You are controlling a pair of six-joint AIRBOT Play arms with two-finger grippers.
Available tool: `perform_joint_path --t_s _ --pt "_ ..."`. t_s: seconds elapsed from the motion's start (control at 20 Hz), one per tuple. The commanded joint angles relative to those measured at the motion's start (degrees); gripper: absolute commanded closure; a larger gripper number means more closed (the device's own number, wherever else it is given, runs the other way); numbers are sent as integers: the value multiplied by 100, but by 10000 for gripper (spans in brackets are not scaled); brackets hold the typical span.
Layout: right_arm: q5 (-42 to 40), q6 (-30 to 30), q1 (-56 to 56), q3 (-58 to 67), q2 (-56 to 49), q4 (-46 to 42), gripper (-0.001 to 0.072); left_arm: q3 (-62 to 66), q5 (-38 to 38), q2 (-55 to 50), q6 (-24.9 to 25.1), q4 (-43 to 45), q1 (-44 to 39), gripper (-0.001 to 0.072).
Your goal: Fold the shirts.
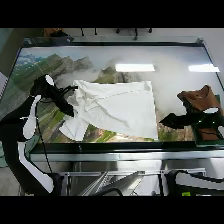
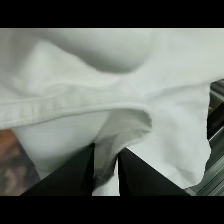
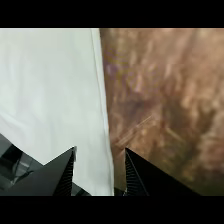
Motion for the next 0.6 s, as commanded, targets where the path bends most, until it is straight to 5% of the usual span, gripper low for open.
perform_joint_path --t_s 0.0,0.05,0.55 --pt "-28 138 -2 -72 -17 -4 344 2 35 -35 -59 275 26 620" --pt "-28 138 -2 -129 -33 -7 339 2 37 -33 -68 269 26 689" --pt "-26 155 356 -973 -214 203 283 625 -538 -33 -208 -1661 391 690"
